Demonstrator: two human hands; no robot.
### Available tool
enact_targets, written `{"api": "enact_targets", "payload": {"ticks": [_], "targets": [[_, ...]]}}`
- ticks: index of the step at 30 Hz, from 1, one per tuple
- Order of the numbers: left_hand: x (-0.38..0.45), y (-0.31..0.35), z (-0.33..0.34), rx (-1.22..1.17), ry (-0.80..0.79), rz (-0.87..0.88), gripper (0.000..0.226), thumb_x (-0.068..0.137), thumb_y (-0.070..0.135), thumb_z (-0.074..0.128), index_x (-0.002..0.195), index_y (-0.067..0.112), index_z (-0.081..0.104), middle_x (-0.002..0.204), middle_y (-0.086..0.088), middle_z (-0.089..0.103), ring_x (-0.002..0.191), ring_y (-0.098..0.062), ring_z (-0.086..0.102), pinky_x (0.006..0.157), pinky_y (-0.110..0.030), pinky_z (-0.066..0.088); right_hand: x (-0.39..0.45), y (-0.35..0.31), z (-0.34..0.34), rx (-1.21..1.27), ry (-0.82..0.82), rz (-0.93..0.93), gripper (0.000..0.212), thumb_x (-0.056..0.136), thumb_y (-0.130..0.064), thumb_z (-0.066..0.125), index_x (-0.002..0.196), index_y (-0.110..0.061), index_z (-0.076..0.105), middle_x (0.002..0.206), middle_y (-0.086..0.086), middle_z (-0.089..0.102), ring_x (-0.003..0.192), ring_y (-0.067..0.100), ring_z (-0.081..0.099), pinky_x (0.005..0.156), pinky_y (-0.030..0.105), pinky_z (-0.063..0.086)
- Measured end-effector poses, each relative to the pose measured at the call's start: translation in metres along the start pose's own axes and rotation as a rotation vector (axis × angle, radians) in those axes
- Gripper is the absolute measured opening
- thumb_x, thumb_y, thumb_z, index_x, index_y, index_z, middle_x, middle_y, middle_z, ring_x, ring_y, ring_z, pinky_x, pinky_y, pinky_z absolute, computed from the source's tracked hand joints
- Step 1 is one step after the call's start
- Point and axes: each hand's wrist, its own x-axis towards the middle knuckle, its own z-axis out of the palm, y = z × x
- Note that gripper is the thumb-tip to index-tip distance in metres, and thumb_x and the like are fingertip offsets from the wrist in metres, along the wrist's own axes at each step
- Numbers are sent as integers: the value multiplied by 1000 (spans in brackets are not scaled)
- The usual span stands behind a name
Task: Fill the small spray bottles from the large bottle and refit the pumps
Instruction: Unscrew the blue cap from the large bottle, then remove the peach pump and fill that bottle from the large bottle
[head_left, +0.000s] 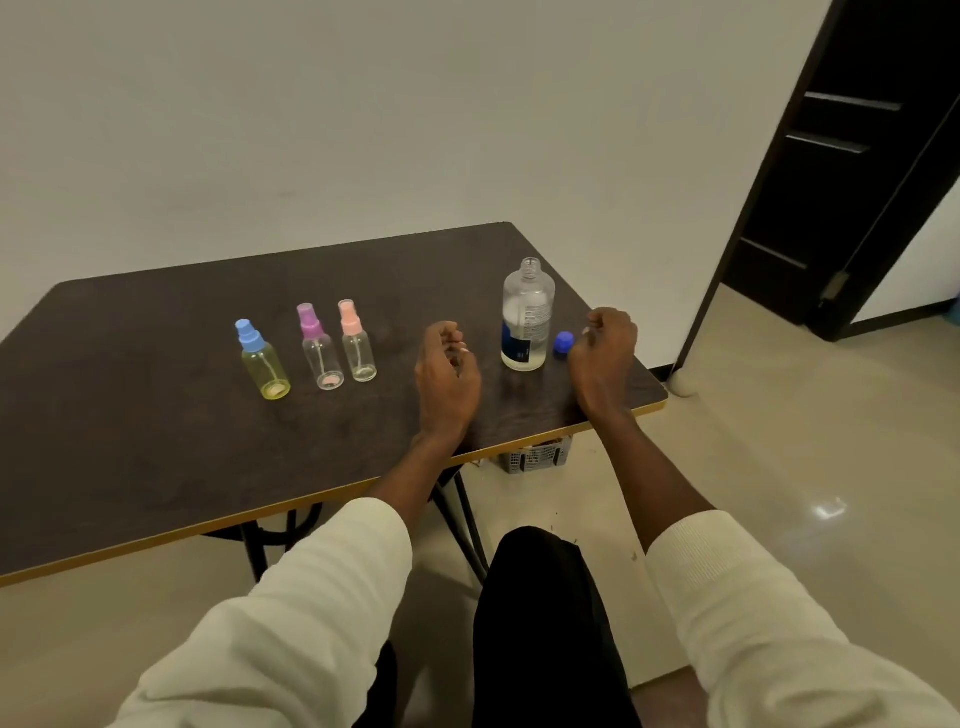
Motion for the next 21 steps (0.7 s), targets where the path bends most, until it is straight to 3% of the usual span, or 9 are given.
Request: {"api": "enact_targets", "payload": {"ticks": [3,5,8,12,17,21], "targets": [[-7,-2,-18,14,79,72,19,94,4,54,112,12,55,99,-8,60,89,-19,59,74,-11,47,-14,-10,0,29,159,-108,16,83,0,53,98,-3,59,98,13,58,92,23,51,75,23,39],[-9,-5,-32,4,141,99,16,95,6,54,107,17,52,97,-9,58,86,-20,57,73,-19,49,-28,-26,1,104,245,-182,11,82,-3,51,90,-2,58,92,14,58,88,24,51,76,14,34],[-8,-12,-58,11,271,89,12,93,9,53,103,14,50,95,-11,54,81,-20,53,71,-23,47,-55,-63,11,265,214,-326,6,83,-2,55,89,-5,54,92,13,55,87,20,50,76,14,38],[-2,-20,-87,56,370,30,12,90,5,53,101,8,50,94,-9,51,77,-13,48,68,-15,41,-87,-110,40,387,-74,-415,15,83,5,55,87,-9,54,89,6,53,82,14,49,72,19,40],[5,-29,-114,32,400,-92,13,88,0,55,97,10,54,84,0,55,72,-9,50,64,-12,42,-99,-126,94,470,-570,0,32,79,2,67,104,-16,57,106,1,58,95,12,56,81,22,48],[8,-36,-118,-30,410,-221,11,88,2,57,89,14,57,79,2,59,70,-9,54,68,-26,50,-93,-129,122,458,-749,105,65,79,-8,76,137,-9,48,133,7,55,121,16,52,99,26,44]]}}
